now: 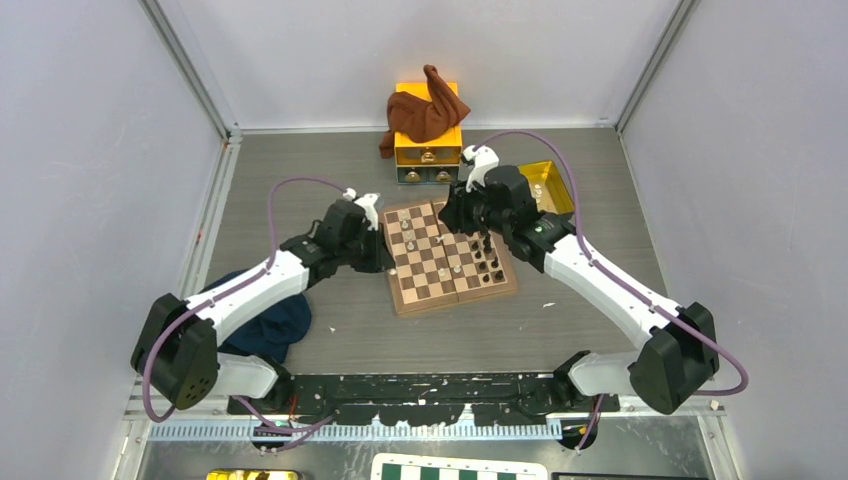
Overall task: Set up the chess pieces on the board
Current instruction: Place the chess piece on the chessboard.
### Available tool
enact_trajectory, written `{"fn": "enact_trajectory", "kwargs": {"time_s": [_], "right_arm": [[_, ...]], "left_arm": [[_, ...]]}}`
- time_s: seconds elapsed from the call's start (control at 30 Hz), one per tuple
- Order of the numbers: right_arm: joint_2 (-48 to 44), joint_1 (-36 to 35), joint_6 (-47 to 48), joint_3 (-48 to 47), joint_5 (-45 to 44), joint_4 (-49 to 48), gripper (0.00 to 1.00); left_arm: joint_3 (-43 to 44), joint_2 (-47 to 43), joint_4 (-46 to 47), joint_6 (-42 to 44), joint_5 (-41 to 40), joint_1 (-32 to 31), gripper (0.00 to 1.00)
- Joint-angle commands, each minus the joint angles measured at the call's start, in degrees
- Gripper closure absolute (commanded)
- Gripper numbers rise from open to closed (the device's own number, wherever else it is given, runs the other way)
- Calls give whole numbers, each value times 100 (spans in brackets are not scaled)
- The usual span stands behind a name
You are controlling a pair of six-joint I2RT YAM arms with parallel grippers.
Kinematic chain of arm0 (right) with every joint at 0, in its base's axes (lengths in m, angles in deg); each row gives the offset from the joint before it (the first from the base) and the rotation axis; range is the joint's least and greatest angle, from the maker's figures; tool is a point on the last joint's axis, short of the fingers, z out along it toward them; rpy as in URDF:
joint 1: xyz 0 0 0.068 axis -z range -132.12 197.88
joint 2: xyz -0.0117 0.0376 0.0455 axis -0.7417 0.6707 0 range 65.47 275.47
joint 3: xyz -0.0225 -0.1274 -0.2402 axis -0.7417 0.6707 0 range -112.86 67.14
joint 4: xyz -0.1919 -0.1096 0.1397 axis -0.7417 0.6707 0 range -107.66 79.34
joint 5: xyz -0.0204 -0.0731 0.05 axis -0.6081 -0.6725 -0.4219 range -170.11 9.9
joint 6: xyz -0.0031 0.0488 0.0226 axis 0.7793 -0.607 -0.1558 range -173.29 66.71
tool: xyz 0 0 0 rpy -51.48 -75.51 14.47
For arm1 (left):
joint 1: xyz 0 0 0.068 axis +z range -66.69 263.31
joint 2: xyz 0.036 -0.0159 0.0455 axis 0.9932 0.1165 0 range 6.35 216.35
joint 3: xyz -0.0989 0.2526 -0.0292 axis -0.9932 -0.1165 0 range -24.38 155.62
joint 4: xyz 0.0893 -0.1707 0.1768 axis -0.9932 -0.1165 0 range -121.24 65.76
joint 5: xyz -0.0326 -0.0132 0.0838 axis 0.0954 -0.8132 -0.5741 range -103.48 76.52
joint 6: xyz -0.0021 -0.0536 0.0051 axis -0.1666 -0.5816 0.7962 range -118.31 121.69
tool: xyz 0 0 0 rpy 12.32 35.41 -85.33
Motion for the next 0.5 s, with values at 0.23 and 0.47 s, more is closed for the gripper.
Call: {"fn": "enact_trajectory", "kwargs": {"time_s": [0.23,0.47], "right_arm": [[-298,17,290,601,-982,-1391,60],[-141,19,525,945,-1228,-2088,60]], "left_arm": [[-367,402,1704,564,-2647,-1017,100],[-658,620,2620,661,-3470,-1459,100]]}}
